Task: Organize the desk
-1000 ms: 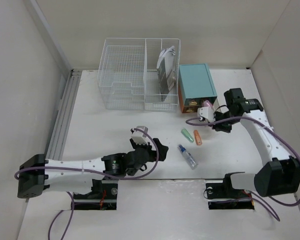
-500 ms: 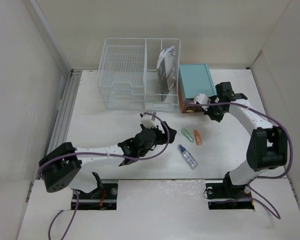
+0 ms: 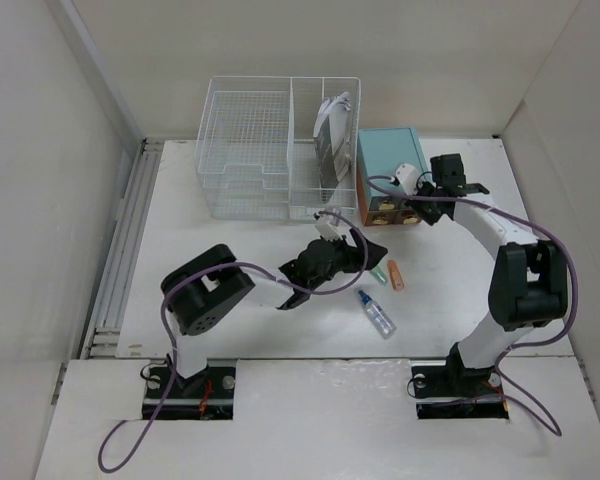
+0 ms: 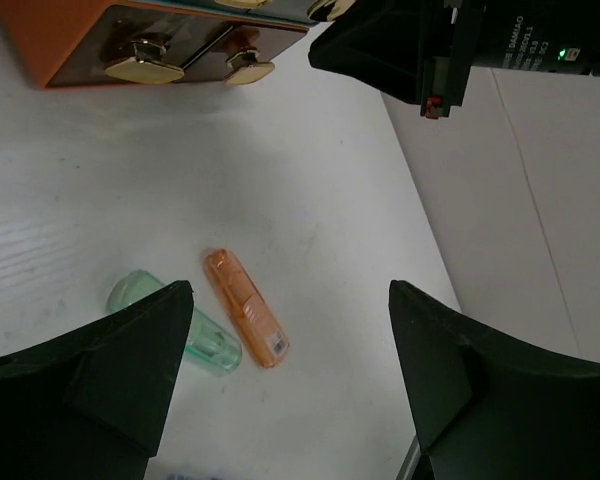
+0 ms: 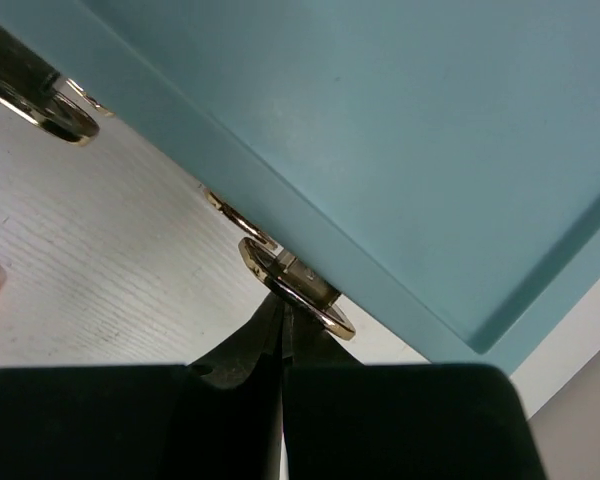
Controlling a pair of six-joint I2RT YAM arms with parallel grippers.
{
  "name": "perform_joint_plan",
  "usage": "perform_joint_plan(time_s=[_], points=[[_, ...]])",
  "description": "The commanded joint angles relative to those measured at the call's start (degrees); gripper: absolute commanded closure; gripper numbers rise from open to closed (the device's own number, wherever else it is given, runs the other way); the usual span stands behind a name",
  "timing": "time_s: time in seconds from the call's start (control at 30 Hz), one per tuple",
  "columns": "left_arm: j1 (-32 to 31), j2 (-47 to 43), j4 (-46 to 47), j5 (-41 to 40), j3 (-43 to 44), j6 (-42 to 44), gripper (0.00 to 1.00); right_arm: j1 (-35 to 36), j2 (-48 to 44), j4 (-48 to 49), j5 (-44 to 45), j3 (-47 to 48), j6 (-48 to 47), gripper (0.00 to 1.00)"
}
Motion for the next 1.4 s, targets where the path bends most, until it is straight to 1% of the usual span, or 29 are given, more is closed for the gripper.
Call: perform_joint_plan(time_s=[0.0,0.03,0.1,0.17,0.2,0.23,0.3,0.33,0.37,0.4,0.43,0.47,0.5,0.53,0.63,0.7,0.73,0.77,0.87,1.03,1.17,1.37], points=[[1.01,3.17,12.04,3.04,4.89,-3.52,0.24,-0.86,-1.7,11.21,1.88,-0.85,2.73,1.0],[1.62,4.31,12.05,3.04,5.87,-4.48,0.25,-0.86,-1.71,13.31,1.88,-1.55,3.25,1.0],[2.32,7.83,14.42,3.04,7.62,-6.15,0.25,-0.86,-3.19,13.94,1.88,-2.87,3.26,1.0],[2.33,11.42,14.95,2.52,10.96,-7.38,0.28,-1.38,-3.9,9.92,-0.91,-2.87,1.51,1.0],[2.33,12.49,14.95,1.82,12.02,-7.91,0.28,-2.0,-5.21,7.46,-3.28,-1.57,1.5,1.0],[2.33,13.37,14.95,1.02,13.86,-8.61,0.28,-3.83,-6.09,2.57,-9.22,-1.03,0.71,1.0],[2.33,15.65,14.95,-0.99,15.45,-9.4,0.3,-6.21,-8.2,-2.82,-16.27,0.11,-0.51,1.0],[2.33,16.27,14.43,-2.57,16.33,-9.41,0.3,-7.44,-10.82,-4.85,-19.36,0.72,-0.52,0.99],[2.33,16.97,14.42,-3.28,17.9,-10.45,0.33,-10.06,-12.24,-8.08,-25.22,1.51,-0.52,0.94],[2.33,18.28,12.34,-3.29,18.87,-10.98,0.34,-11.22,-13.56,-9.6,-27.97,1.52,-1.13,0.69],[2.33,18.3,11.27,-4.77,19.75,-10.99,0.37,-12.36,-15.75,-11.0,-30.26,2.91,-1.14,0.56],[2.33,19.08,10.04,-5.48,21.15,-11.69,0.37,-13.24,-16.64,-12.32,-34.11,3.53,-1.14,0.46],[2.33,19.09,8.64,-6.18,21.69,-11.69,0.37,-14.99,-17.34,-15.29,-35.98,4.24,-1.14,0.42],[2.33,19.09,5.32,-6.89,22.31,-11.69,0.37,-15.71,-17.96,-16.63,-37.65,4.94,-1.14,0.4],[2.33,19.61,2.13,-8.91,22.84,-13.0,0.37,-18.61,-18.76,-21.11,-43.54,8.02,-0.52,0.39],[2.33,19.62,-2.0,-11.02,24.41,-13.89,0.37,-20.01,-18.76,-22.88,-48.01,10.13,0.09,0.39],[2.33,19.62,-3.58,-11.02,25.03,-14.41,0.37,-21.15,-18.15,-24.71,-49.52,10.74,0.09,0.39],[2.33,19.62,-7.16,-11.72,25.64,-14.94,0.37,-21.69,-18.14,-25.6,-50.75,12.05,0.09,0.39],[2.33,19.62,-10.87,-12.87,26.79,-15.47,0.37,-23.09,-16.56,-28.07,-54.62,13.29,0.09,0.39],[2.33,21.02,-14.83,-15.32,29.08,-17.05,0.38,-24.5,-16.03,-29.3,-59.19,13.91,0.62,0.39],[2.33,23.12,-16.25,-15.86,31.62,-17.05,0.4,-25.81,-16.56,-31.49,-63.14,14.44,0.62,0.39],[2.33,25.67,-16.78,-18.05,32.86,-18.72,0.42,-26.35,-18.84,-32.02,-65.0,14.44,0.62,0.39]])
